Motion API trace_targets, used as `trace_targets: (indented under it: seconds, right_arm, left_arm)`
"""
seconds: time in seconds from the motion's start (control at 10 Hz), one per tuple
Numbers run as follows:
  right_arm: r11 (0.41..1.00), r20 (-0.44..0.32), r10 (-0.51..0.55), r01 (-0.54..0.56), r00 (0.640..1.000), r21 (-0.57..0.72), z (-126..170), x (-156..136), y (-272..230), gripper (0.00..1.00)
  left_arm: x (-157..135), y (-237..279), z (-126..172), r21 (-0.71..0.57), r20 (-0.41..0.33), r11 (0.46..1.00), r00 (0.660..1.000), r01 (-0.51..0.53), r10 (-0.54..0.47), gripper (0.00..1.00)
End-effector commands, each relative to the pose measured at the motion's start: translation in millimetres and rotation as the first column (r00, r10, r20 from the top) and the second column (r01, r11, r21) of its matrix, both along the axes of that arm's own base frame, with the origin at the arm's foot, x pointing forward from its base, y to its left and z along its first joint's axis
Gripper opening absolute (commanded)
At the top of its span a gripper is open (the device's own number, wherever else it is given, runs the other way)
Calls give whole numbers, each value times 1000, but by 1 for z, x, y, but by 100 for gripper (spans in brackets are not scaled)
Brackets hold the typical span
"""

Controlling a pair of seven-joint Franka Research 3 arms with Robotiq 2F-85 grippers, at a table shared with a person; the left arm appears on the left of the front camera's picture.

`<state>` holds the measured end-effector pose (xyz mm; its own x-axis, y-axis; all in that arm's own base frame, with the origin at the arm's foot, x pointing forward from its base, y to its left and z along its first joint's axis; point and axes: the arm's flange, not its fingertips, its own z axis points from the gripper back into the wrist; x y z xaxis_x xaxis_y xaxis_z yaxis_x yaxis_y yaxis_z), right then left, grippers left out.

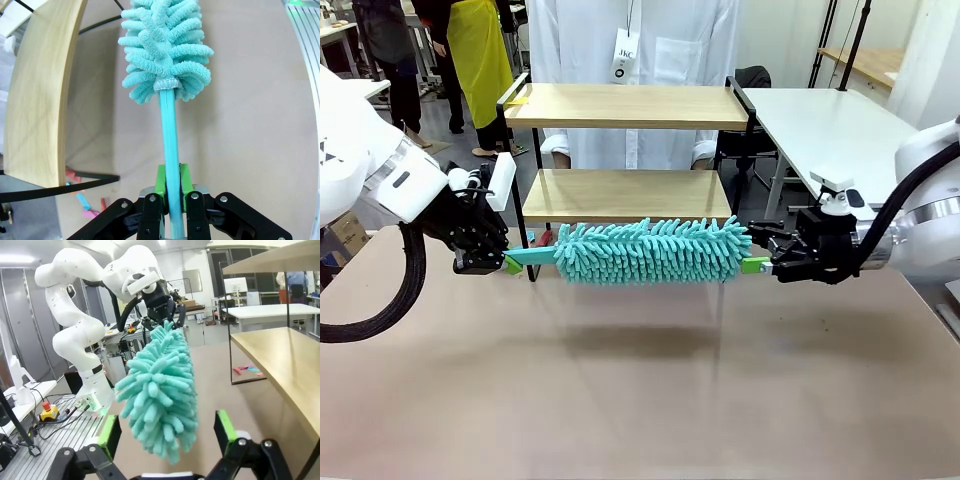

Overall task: Clean the shelf.
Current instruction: Hand the Duster back to the human.

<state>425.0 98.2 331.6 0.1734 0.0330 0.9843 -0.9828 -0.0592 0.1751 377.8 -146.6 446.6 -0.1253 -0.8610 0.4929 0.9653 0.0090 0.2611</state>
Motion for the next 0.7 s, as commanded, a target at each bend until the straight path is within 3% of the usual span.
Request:
trace_targets:
  seconds: [0.0,0.6]
  right_arm:
    - [999,44,-39,38,998,32,-5,0,16,100]
    - [998,19,15,-16,1000,56,-3,8,55,100]
  left_arm:
    - [-1,1,1,-24,4,1000,1000,6,-6,13]
    - [-1,1,1,-24,4,1000,1000,6,-6,13]
